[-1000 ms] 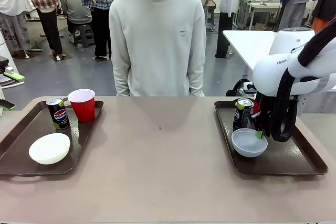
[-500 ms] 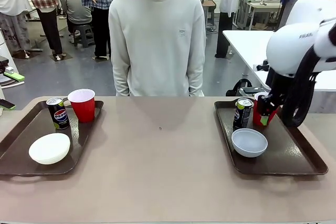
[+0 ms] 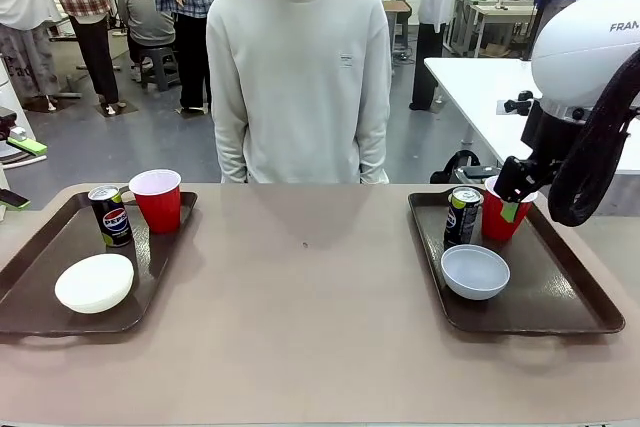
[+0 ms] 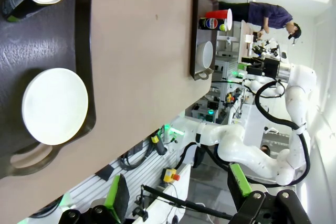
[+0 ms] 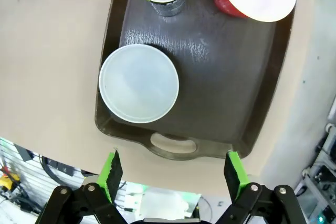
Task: Prepare tableware on both trays.
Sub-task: Pick up a Picnic Bowl from the table and place it on a Handle tray.
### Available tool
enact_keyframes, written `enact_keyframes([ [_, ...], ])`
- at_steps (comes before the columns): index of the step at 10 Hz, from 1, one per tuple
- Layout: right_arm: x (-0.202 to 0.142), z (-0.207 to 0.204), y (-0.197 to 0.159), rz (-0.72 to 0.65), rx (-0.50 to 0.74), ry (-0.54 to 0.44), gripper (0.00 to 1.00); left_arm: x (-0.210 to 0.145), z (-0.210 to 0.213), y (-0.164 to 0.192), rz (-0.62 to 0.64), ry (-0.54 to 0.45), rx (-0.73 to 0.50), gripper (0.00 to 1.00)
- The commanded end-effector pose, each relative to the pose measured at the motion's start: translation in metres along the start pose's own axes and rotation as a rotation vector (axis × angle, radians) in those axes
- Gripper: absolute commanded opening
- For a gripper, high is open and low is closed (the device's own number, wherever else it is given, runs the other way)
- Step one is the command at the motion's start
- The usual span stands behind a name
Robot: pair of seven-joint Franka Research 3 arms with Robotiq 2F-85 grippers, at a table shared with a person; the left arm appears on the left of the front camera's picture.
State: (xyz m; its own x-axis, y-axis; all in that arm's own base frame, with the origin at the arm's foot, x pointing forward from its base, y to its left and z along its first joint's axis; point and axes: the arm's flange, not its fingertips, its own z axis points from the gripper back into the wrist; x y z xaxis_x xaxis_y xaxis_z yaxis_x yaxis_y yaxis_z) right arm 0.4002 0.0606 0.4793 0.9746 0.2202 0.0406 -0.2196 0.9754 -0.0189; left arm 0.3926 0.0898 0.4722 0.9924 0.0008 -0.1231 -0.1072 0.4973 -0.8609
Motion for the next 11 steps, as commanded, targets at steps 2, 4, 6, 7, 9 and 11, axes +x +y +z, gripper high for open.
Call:
enact_keyframes([
  [2,0.005,-0.008,-0.001,0.021,-0.017,-0.009,1.00,-0.002,0.002,-0.001,-0.008,0.000,-0.013,1.00],
  [4,0.005,-0.008,-0.001,0.021,-0.017,-0.009,1.00,-0.002,0.002,-0.001,-0.008,0.000,-0.013,1.00],
  [6,0.005,-0.008,-0.001,0.021,-0.017,-0.009,1.00,-0.002,0.002,-0.001,-0.008,0.000,-0.013,1.00],
  [7,0.005,-0.008,-0.001,0.021,-0.017,-0.009,1.00,-0.002,0.002,-0.001,-0.008,0.000,-0.013,1.00],
  [9,-0.016,-0.010,-0.012,-0.081,0.134,-0.005,1.00,-0.002,0.002,-0.001,-0.008,0.000,-0.013,1.00],
  [11,-0.042,-0.006,-0.044,-0.207,0.397,-0.027,1.00,-0.002,0.002,-0.001,-0.008,0.000,-0.013,1.00],
])
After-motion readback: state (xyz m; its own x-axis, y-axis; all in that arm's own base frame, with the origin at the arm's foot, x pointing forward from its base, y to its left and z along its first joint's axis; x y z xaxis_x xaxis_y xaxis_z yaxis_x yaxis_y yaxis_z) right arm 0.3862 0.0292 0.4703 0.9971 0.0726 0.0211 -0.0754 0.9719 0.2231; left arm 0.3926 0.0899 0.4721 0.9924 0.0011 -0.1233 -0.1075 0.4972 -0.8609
